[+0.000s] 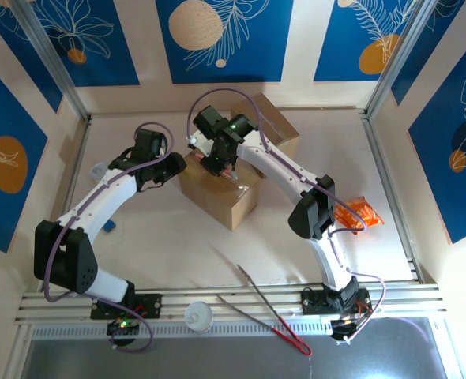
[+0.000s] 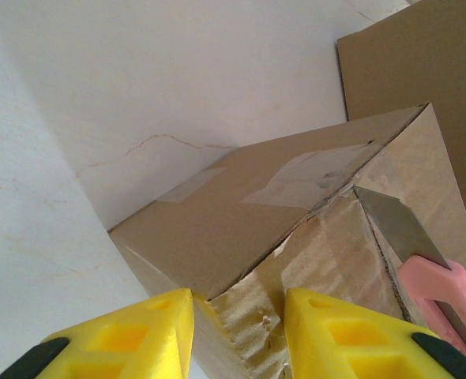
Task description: Unpack the express box
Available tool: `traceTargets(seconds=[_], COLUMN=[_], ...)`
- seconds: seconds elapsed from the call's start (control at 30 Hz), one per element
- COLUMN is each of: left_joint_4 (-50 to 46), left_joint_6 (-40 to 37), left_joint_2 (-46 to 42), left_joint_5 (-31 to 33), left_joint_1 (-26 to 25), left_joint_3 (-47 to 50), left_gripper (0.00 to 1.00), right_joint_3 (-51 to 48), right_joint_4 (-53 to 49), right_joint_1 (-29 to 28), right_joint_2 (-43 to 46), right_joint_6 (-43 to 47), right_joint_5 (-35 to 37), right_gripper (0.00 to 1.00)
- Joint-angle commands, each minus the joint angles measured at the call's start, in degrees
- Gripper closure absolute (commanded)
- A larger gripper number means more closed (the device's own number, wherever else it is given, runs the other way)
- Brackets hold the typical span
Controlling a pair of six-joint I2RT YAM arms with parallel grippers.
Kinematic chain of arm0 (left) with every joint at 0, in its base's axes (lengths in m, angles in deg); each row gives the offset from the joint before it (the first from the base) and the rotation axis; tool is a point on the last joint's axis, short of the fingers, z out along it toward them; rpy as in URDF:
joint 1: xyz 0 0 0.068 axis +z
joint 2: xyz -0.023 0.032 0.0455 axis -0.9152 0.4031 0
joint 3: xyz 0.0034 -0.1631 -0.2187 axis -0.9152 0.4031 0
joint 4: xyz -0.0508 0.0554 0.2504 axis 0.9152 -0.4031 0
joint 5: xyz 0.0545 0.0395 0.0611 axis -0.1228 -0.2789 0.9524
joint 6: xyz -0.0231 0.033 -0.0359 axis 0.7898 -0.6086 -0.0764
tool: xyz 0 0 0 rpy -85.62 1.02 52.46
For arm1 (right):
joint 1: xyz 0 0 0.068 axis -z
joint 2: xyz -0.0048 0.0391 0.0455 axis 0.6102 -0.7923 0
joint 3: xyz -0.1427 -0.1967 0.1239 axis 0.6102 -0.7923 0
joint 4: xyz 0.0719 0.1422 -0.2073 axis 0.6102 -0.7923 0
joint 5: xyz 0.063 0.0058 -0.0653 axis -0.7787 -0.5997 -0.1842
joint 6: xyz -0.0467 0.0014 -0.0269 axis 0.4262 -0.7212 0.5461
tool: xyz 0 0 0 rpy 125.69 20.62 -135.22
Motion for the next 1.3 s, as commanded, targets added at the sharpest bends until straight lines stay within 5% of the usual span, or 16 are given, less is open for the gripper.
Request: traceTargets(seconds=[0.0, 1.27], left_joint_4=[-4.11, -3.7], left_joint_6=[0.04, 0.21], left_joint_2=[1.77, 2.42], left_joint_5=[-0.04, 0.05], left_joint_1=[0.66, 0.66], left_joint_3=[1.0, 1.5], left_gripper=[0.65, 0.65], right_joint_3=[1.58, 0.15], right_joint_4=[-4.66, -16.68], right_joint_1=[-0.6, -0.15], right_joint_2=[-1.86, 0.88], right_joint_6=[-1.09, -5.27], right_joint_5=[0.44, 0.79], right_gripper=[1.0, 1.0])
